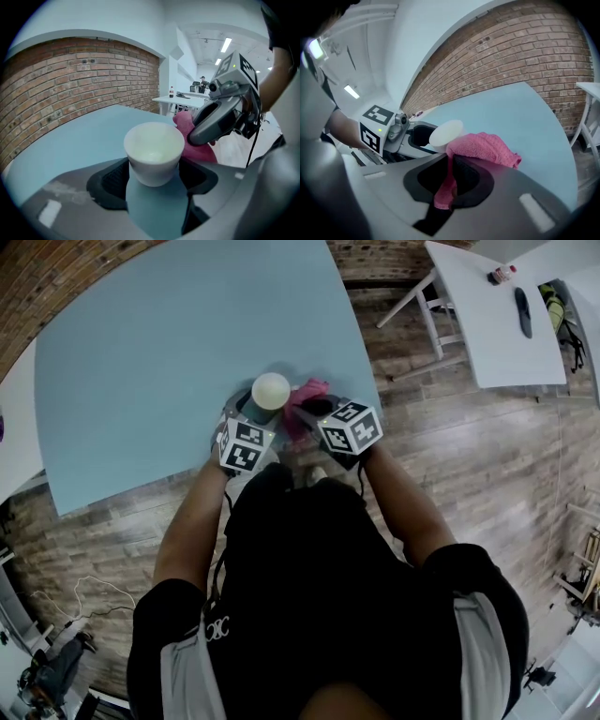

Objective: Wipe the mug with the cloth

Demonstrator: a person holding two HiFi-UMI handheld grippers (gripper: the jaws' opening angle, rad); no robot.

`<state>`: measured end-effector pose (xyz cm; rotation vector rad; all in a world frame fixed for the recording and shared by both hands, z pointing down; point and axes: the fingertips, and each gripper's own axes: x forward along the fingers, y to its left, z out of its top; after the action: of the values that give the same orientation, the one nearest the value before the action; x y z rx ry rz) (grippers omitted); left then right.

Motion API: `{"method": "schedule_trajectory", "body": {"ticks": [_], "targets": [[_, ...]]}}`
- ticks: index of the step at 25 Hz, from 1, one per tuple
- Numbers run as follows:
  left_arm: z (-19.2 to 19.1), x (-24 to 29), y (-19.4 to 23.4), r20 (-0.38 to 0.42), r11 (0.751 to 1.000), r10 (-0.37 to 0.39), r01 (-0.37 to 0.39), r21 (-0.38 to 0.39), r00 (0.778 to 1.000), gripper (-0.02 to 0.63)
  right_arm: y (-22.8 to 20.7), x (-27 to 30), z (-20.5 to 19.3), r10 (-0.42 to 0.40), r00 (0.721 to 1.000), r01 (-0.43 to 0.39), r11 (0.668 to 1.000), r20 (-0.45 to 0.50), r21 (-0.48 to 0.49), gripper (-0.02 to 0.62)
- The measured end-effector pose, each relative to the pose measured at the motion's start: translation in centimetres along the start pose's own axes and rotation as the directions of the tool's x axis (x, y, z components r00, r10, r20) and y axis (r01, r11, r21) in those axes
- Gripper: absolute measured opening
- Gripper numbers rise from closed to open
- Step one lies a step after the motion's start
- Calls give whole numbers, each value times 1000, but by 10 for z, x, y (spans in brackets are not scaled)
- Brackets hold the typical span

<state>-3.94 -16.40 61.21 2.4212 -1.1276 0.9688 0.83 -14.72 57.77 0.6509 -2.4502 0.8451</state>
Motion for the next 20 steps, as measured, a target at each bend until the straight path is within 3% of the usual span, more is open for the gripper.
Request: {"method": "schedule_trajectory", "body": {"ticks": [6, 11, 15, 18, 20], "targets": [[-5, -4, 0, -18, 998, 34, -35, -49, 999, 335, -26, 20, -12, -112, 992, 112, 994, -51, -9, 38], [-10, -9, -1, -10, 997, 44, -44, -55, 999, 305, -39, 23, -10, -147, 988, 148, 989, -41, 5, 38], [-18, -18, 1, -4, 997, 69, -69, 46, 998, 238, -52, 21, -10, -174, 984, 175, 985, -38, 15, 38], [-23, -22, 17, 21, 988, 92, -94, 123, 996, 277, -57, 22, -8, -183, 982, 183, 983, -45, -8, 38], [-25, -23, 23, 20, 988, 36, -38, 151, 999, 331, -57, 23, -6, -182, 982, 181, 983, -49, -26, 37]]}}
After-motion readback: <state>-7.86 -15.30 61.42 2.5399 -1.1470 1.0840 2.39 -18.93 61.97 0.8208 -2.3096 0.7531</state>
